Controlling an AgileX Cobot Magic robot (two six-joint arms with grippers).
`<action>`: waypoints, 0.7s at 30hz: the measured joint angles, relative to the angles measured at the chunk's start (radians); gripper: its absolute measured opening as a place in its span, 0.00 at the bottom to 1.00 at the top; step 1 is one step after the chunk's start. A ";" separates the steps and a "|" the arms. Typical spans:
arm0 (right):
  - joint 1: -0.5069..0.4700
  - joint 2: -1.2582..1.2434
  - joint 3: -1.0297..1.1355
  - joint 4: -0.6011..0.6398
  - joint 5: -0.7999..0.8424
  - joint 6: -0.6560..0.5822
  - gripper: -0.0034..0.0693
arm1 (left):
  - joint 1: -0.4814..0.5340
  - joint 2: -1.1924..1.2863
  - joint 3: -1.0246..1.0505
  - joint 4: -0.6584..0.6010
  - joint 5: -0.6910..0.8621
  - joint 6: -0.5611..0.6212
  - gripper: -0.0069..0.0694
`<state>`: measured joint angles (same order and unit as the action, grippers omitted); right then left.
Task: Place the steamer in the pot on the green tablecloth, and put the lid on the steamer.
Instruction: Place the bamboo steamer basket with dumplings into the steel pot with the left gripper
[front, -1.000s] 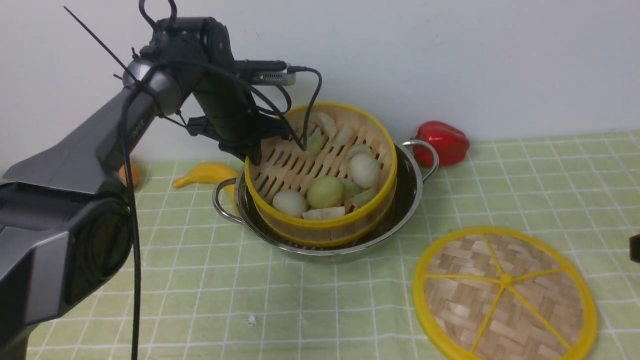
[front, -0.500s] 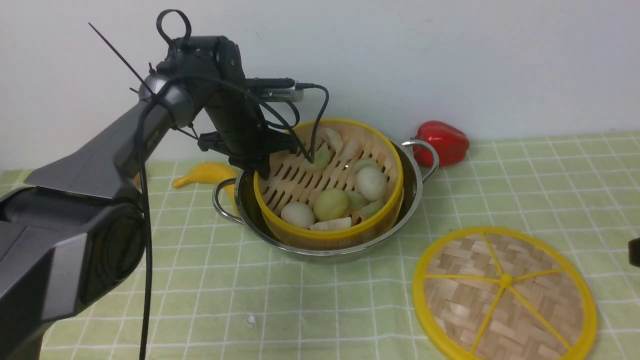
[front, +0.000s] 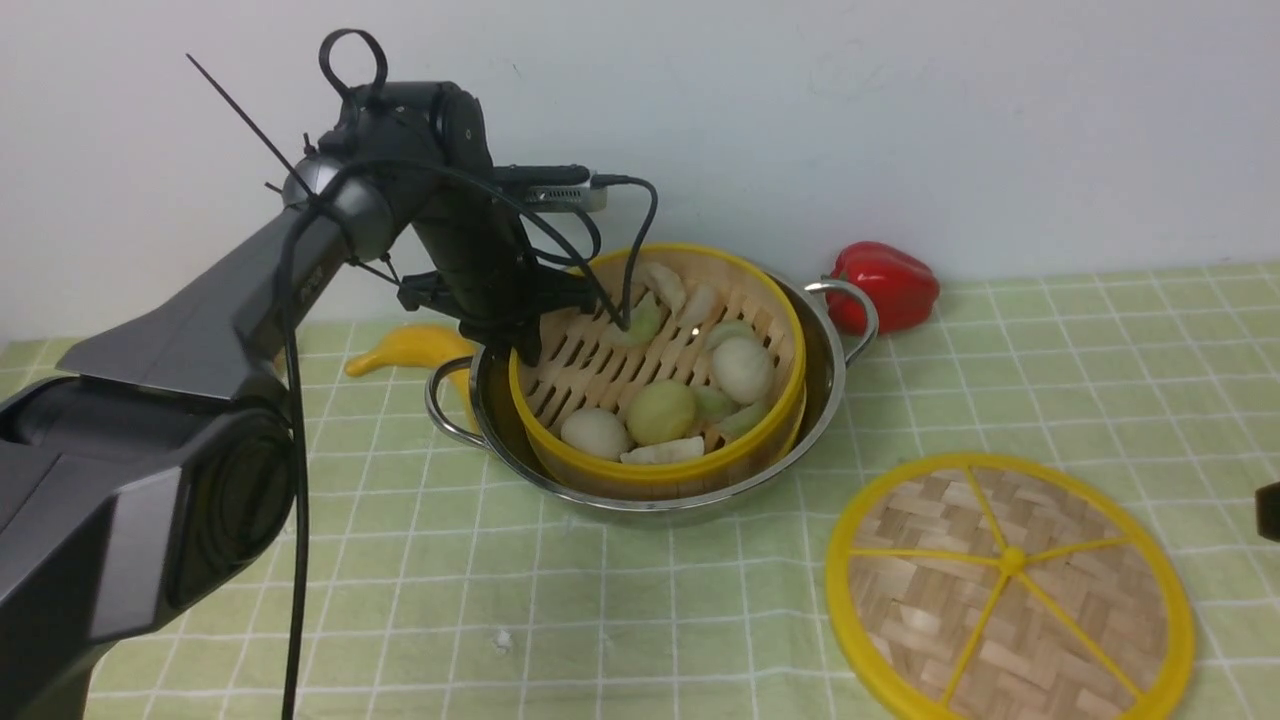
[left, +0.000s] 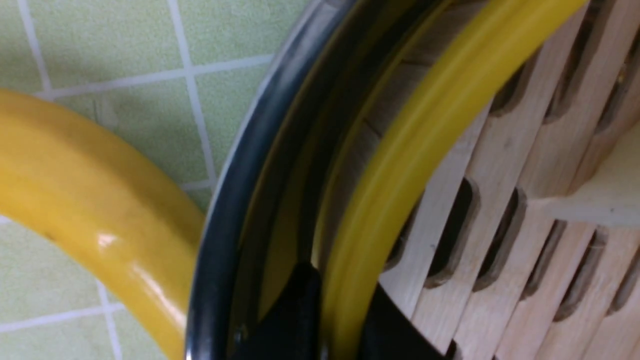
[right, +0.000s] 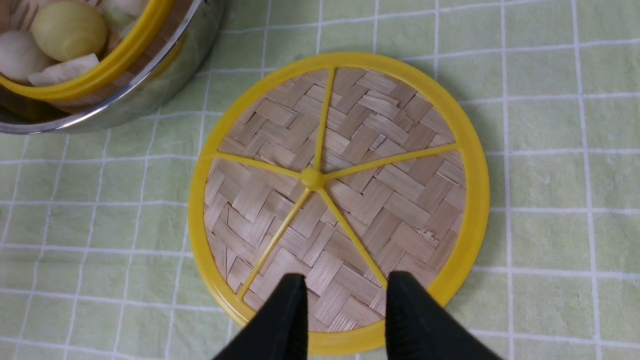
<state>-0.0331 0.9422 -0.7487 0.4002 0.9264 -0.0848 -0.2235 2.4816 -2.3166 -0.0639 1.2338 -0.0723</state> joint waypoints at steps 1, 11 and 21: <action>0.000 0.000 0.000 0.002 0.003 0.000 0.38 | 0.000 0.000 0.000 -0.001 0.000 0.000 0.14; 0.000 0.000 0.000 0.002 0.020 0.000 0.38 | 0.000 -0.003 0.000 -0.021 -0.003 -0.006 0.24; 0.000 0.000 0.000 0.003 0.028 0.000 0.38 | 0.000 -0.041 -0.001 -0.031 -0.007 -0.007 0.53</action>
<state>-0.0331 0.9422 -0.7487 0.4035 0.9548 -0.0848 -0.2235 2.4404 -2.3177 -0.0947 1.2272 -0.0789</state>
